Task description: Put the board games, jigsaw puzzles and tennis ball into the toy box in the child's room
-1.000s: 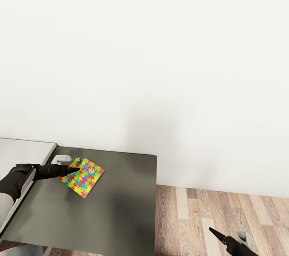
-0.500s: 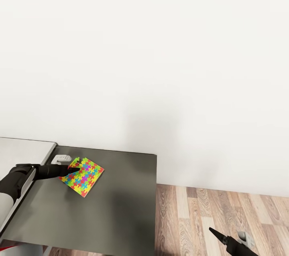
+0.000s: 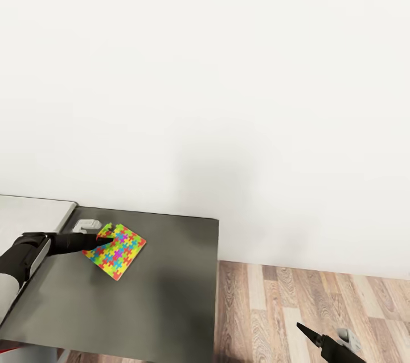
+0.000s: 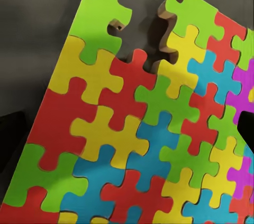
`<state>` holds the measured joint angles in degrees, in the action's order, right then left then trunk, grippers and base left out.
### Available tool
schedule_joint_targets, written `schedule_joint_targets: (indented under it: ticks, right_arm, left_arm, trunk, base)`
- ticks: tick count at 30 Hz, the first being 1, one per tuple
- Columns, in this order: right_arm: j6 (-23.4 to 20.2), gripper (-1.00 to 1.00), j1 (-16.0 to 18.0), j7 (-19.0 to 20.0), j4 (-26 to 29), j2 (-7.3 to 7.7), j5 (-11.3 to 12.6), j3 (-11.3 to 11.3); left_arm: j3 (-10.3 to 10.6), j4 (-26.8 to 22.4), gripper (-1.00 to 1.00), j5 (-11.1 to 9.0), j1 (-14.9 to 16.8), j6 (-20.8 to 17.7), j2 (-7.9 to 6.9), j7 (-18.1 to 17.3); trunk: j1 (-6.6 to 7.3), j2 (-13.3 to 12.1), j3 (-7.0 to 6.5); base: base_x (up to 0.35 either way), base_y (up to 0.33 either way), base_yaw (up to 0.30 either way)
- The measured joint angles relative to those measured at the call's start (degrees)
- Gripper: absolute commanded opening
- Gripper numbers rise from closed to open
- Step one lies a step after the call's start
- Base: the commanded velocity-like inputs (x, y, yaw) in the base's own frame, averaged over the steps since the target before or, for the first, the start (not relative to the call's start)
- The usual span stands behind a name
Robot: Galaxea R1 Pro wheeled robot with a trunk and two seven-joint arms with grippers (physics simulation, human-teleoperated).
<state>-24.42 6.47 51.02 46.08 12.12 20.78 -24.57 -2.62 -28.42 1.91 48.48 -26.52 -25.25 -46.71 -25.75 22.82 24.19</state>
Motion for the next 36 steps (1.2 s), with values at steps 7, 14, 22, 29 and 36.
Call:
schedule_joint_targets:
  ticks: [7, 14, 22, 29, 36]
  right_arm:
    - [0.01, 1.0, 0.0, 0.04, 0.01, 0.0, -0.01, 0.0]
    - [0.01, 1.0, 0.0, 0.04, 0.0, 0.0, 0.0, 0.0]
    - [0.02, 1.0, 0.01, 0.04, -0.02, 0.0, 0.01, 0.01]
    - [0.02, 1.0, 0.01, 0.04, -0.02, 0.0, 0.01, 0.01]
    - [0.02, 1.0, 0.01, 0.04, -0.03, 0.01, 0.02, 0.02]
  left_arm:
    - [0.0, 0.0, 1.0, 0.0, 0.0, -0.07, 0.05, 0.0]
    - [0.05, 0.0, 1.0, 0.0, 0.0, -0.08, 0.09, -0.16]
    - [0.04, -0.01, 1.0, 0.0, 0.0, -0.1, 0.09, -0.26]
    - [0.01, -0.02, 1.0, 0.0, 0.0, -0.18, 0.22, -0.1]
    - [0.0, -0.06, 1.0, 0.0, 0.0, -0.26, 0.34, -0.07]
  trunk:
    - [0.0, 0.0, 0.0]
    - [-0.01, -0.01, 0.0]
    - [-0.01, 0.0, 0.0]
    - [-0.01, 0.0, 0.0]
    - [0.0, -0.01, 0.0]
  base:
    - [0.0, -0.285, 0.0]
    - [-0.021, -0.296, 0.0]
    - [-0.077, -0.131, 0.0]
    - [-0.118, -0.104, 0.0]
    - [-0.104, -0.155, 0.0]
